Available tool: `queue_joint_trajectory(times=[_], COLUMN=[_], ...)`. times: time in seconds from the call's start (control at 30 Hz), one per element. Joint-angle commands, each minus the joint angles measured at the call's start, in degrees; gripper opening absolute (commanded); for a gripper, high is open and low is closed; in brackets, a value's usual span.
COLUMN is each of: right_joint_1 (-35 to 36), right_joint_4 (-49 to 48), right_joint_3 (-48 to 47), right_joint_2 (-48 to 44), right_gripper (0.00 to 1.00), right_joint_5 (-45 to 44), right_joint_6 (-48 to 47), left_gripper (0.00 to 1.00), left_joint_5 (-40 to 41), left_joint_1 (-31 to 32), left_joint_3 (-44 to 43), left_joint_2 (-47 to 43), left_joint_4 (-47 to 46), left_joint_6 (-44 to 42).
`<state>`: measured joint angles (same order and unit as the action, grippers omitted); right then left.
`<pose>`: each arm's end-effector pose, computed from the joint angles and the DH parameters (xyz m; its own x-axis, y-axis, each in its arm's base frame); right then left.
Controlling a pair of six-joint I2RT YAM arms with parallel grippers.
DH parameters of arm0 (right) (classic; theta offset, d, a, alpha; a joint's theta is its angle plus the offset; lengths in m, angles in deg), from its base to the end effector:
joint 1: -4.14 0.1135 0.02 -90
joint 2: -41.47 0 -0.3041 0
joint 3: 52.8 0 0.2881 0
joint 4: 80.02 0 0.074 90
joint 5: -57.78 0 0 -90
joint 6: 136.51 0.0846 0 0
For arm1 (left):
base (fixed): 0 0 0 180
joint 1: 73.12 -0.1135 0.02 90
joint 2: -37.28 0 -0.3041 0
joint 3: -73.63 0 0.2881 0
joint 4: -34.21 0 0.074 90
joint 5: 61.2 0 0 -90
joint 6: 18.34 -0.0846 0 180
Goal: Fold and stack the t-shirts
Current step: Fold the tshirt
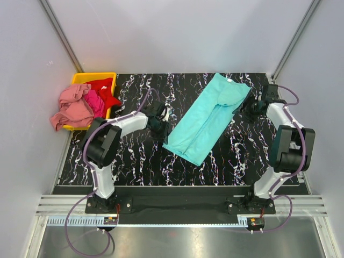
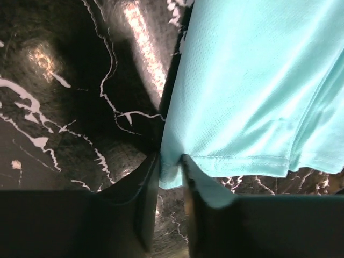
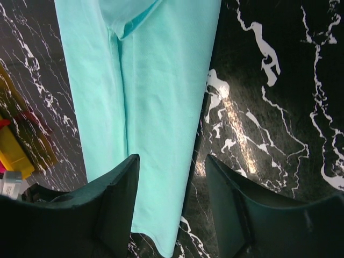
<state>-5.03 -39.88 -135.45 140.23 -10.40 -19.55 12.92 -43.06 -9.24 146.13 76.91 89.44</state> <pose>0.4274 -0.0371 0.2073 -0.7570 0.5485 -0.3551 0.3223 0.7861 0.5273 0.3638 -0.2373 0.1303 -0.9412 0.2053 -0.2684 0.2946 0.8877 -0.3537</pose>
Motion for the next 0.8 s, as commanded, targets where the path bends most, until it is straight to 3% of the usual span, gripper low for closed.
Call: queue_joint_trajectory(times=[0.0, 0.03, 0.17, 0.5, 0.63, 0.7, 0.77], right_joint_1=[0.1, 0.1, 0.1, 0.2, 0.2, 0.2, 0.3], right_joint_4=[-2.0, -2.8, -4.9, -14.1, -14.7, -15.3, -15.7], right_joint_3=[-3.7, -4.0, -5.2, -10.7, -16.6, -18.9, -21.2], right_joint_2=[2.0, 2.6, 6.3, 17.9, 24.4, 27.2, 29.9], right_gripper=[0.59, 0.59, 0.58, 0.61, 0.56, 0.54, 0.53], right_joint_5=[-1.3, -0.6, 0.6, 7.3, 7.9, 8.2, 9.3], right_joint_6=[-0.7, -0.9, -1.4, 1.2, 1.9, 2.6, 3.4], left_gripper=[0.19, 0.12, 0.0, 0.0, 0.0, 0.02, 0.11], left_joint_5=[3.7, 3.6, 2.3, -0.1, 0.4, 1.5, 2.6], left_joint_1=[0.8, 0.8, 1.5, 6.8, 10.2, 12.4, 14.2], left_joint_3=[0.7, 2.2, 8.2, 28.2, 36.5, 37.6, 38.4], left_joint_2=[-1.7, -2.5, -7.9, -24.9, -31.6, -34.1, -35.7], left_joint_4=[2.4, 2.5, 1.7, -5.7, -11.9, -13.4, -13.5], left_joint_6=[0.1, 0.9, 4.7, 21.4, 29.9, 33.8, 37.3])
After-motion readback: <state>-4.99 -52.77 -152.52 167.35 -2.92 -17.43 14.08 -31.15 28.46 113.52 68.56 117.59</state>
